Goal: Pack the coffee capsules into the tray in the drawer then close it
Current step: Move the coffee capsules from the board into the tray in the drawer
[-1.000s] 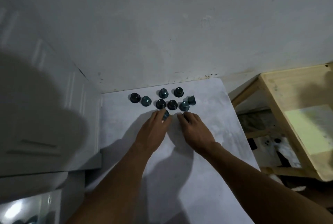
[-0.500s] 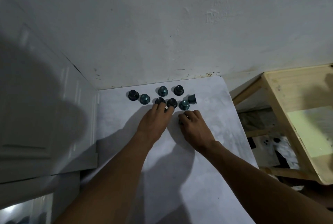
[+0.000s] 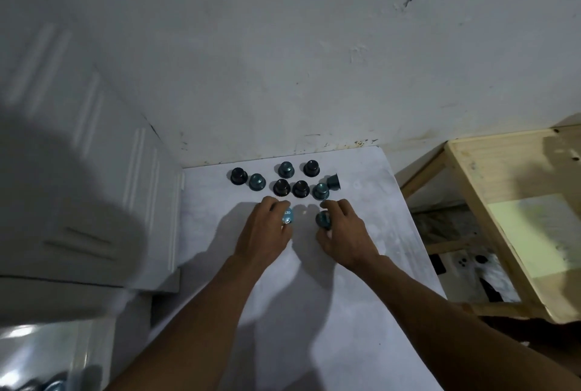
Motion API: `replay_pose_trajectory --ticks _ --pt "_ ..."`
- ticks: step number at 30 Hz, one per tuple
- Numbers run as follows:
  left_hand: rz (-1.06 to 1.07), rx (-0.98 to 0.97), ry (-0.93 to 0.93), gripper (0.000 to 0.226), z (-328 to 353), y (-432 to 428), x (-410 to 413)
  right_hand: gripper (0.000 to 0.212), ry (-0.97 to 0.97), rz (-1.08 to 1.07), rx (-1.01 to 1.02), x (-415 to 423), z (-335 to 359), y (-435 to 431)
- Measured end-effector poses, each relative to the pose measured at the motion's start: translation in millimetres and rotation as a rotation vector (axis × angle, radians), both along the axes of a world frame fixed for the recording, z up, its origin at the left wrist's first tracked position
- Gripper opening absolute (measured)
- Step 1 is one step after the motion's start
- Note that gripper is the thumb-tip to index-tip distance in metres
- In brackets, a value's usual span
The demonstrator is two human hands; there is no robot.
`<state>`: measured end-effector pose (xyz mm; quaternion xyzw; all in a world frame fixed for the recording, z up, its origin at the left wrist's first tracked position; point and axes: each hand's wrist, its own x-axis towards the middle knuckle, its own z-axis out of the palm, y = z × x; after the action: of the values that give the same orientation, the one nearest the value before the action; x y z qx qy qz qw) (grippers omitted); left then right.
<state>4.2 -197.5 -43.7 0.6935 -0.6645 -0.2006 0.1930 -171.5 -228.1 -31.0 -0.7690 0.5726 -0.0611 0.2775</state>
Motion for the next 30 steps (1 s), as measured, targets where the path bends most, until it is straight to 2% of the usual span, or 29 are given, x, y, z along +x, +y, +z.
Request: replay_pose_trajectory --ticks 2,8,13,25,30 --pt "0.012 -0.017 0.056 0.046 10 12 2 0.057 -0.009 -0.011 -0.007 0 8 8" --pt "0.158 -0.047 0.262 0.053 41 39 -1 0.044 -0.106 0.023 -0.226 -2 29 33" --pt "0.242 -0.113 0.343 0.047 72 82 -6 0.050 -0.188 0.006 -0.238 -3 58 70" --pt "0.318 -0.208 0.313 0.047 113 205 56 0.050 -0.282 0.156 -0.291 78 101 174" --pt "0.285 -0.229 0.286 0.025 119 254 108 0.047 -0.273 0.152 -0.307 126 109 219"
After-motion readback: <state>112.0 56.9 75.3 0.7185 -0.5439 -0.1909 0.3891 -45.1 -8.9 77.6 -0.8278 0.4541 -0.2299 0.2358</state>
